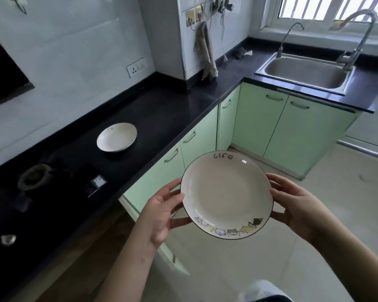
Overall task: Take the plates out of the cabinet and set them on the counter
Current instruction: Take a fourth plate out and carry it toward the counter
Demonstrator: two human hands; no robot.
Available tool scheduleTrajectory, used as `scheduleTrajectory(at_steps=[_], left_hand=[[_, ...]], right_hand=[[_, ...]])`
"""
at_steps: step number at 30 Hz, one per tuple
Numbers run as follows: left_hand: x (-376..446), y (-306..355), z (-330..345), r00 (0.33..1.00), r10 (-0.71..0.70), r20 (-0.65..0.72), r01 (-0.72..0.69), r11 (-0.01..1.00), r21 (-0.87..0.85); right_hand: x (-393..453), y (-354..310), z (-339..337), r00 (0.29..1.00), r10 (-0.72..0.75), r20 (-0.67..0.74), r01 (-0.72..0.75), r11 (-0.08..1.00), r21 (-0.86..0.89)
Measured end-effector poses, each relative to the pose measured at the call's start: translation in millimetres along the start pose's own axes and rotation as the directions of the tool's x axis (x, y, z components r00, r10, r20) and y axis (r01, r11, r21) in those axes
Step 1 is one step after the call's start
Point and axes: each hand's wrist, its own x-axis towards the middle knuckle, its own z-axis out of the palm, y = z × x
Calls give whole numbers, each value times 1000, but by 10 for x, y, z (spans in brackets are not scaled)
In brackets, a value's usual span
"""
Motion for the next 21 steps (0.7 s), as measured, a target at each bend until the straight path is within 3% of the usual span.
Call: scheduleTrajectory(at_steps=[14, 21], left_hand=[[1627, 452, 848, 990, 13, -140, -15, 1000, -11], [1990, 604, 821, 969, 14, -248, -40, 994, -100]], right_hand=[[1995, -933, -461, 989, 30, 145, -21, 998, -64], [2745, -1214, -233, 966, 83, 245, -42, 985, -170]])
